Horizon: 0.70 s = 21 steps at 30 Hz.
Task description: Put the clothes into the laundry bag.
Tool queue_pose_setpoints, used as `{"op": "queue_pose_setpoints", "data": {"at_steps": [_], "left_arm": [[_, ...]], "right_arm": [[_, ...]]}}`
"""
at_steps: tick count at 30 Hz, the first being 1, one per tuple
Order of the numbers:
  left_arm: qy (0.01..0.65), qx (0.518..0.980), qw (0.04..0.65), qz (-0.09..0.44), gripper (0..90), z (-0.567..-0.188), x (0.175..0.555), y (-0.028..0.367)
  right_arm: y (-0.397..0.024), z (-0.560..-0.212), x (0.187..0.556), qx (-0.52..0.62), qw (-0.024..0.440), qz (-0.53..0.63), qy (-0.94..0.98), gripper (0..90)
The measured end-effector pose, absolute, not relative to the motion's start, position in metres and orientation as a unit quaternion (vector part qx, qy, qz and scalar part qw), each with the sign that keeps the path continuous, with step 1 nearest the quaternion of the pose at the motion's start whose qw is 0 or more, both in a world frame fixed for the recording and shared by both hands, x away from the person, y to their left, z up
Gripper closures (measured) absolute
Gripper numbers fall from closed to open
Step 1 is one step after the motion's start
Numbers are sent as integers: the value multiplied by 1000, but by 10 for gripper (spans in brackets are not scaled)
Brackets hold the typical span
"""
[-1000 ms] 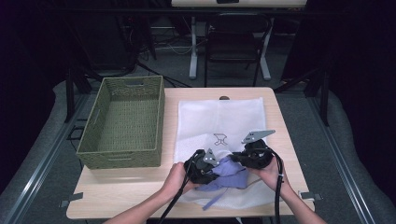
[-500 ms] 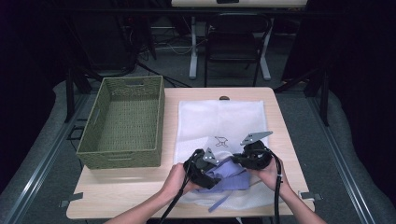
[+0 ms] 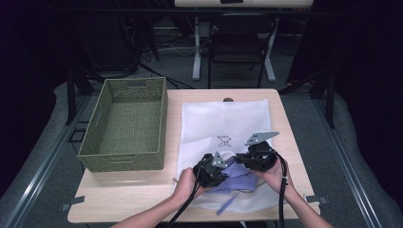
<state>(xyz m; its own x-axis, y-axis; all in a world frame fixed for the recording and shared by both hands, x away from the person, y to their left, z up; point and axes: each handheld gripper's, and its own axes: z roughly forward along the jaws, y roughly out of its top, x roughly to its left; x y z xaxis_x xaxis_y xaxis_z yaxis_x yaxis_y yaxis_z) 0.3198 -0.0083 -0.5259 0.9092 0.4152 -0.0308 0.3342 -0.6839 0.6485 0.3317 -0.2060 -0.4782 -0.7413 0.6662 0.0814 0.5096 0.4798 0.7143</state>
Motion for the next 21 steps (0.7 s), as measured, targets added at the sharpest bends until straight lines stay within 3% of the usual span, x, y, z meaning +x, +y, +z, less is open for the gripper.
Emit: {"op": "queue_pose_setpoints", "data": {"at_steps": [7,11,19,21], "left_arm": [[227,915,331,42,740,-543,331,-7],[206,919,335,38,635,-528,327,0],[193,919,339,52,569,-498,315,22],[204,916,341,60,510,-494,316,27]], "right_arm": [[-204,-486,333,343,94,360,862,862],[-208,-490,337,351,90,356,862,862],[-208,-490,337,350,93,353,863,863],[-208,-490,337,351,92,352,862,862]]}}
